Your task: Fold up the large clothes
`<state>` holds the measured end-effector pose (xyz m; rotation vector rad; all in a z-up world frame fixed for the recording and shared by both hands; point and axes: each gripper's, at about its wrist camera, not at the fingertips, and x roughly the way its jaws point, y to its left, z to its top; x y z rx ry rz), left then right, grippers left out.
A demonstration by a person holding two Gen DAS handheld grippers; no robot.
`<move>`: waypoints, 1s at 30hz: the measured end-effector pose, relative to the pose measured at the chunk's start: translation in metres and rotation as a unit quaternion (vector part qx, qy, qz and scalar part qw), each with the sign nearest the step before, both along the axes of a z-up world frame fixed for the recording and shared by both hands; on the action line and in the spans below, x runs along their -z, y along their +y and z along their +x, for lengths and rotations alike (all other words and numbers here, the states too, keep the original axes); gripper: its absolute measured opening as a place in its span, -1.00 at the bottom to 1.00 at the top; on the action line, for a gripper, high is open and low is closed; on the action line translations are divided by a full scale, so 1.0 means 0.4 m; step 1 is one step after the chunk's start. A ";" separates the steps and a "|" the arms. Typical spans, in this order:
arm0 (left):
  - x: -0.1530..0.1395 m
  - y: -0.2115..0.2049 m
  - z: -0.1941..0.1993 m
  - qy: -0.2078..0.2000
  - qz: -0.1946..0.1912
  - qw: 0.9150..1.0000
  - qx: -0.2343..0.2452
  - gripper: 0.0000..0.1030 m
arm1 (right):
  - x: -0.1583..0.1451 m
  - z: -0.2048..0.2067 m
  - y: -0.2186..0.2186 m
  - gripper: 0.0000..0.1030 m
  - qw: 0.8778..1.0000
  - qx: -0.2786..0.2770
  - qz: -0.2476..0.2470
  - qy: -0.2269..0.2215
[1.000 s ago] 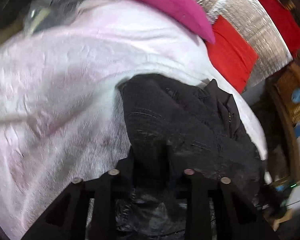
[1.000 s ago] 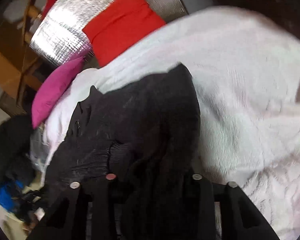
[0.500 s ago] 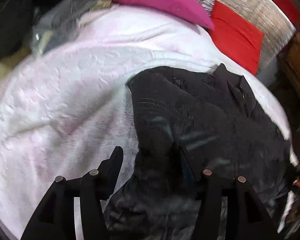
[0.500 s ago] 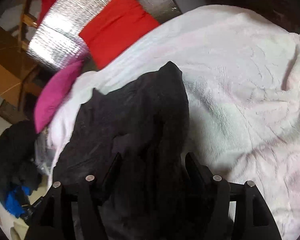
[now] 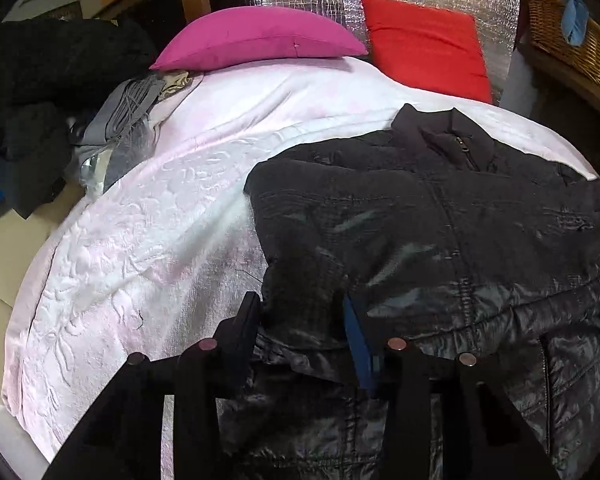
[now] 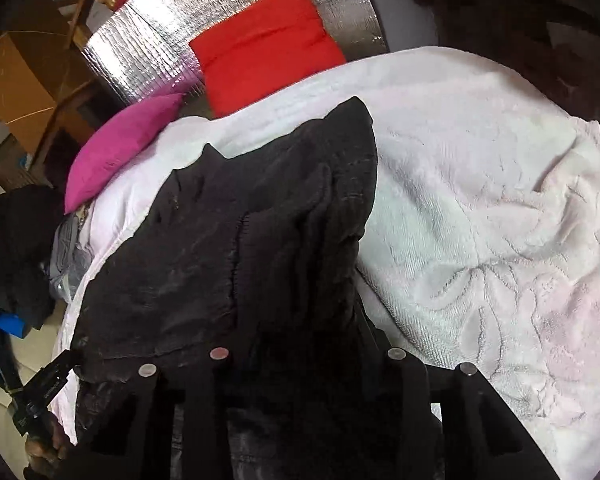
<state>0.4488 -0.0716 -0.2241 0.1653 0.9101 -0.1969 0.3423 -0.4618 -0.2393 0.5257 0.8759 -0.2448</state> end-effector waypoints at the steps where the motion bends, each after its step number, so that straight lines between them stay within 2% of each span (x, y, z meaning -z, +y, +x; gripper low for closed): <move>1: 0.000 -0.002 -0.001 0.000 0.003 1.000 -0.001 -0.15 | 0.016 0.010 -0.006 -0.01 1.000 0.003 0.004 0.013; 3: 0.001 -0.006 0.002 -0.003 0.011 1.000 -0.003 -0.15 | 0.050 0.024 -0.026 0.14 0.999 0.017 0.027 0.036; 7: 0.000 -0.019 -0.001 -0.011 0.029 1.000 0.000 -0.15 | 0.036 0.034 -0.053 0.30 0.997 0.023 0.064 0.038; 15: 0.000 -0.038 -0.009 -0.019 0.048 0.999 0.002 -0.14 | 0.044 0.047 -0.094 0.31 0.992 0.056 0.115 0.007; 23: 0.001 -0.054 -0.014 -0.025 0.059 0.998 0.009 -0.08 | 0.062 0.071 -0.063 0.30 0.996 0.044 0.073 0.016; 24: 0.001 -0.054 -0.014 -0.025 0.059 0.998 0.009 -0.08 | 0.060 0.073 -0.057 0.23 0.997 0.042 0.062 0.015; 25: 0.001 -0.054 -0.014 -0.025 0.059 0.998 0.009 -0.08 | 0.058 0.074 -0.053 0.04 0.998 0.040 0.053 0.014; 27: 0.001 -0.054 -0.015 -0.025 0.058 0.998 0.008 -0.08 | 0.033 0.070 -0.035 -0.17 0.999 0.033 0.023 0.001; 30: 0.000 -0.053 -0.016 -0.026 0.059 0.998 0.008 -0.08 | -0.012 0.056 -0.016 -0.19 0.999 0.027 -0.009 -0.031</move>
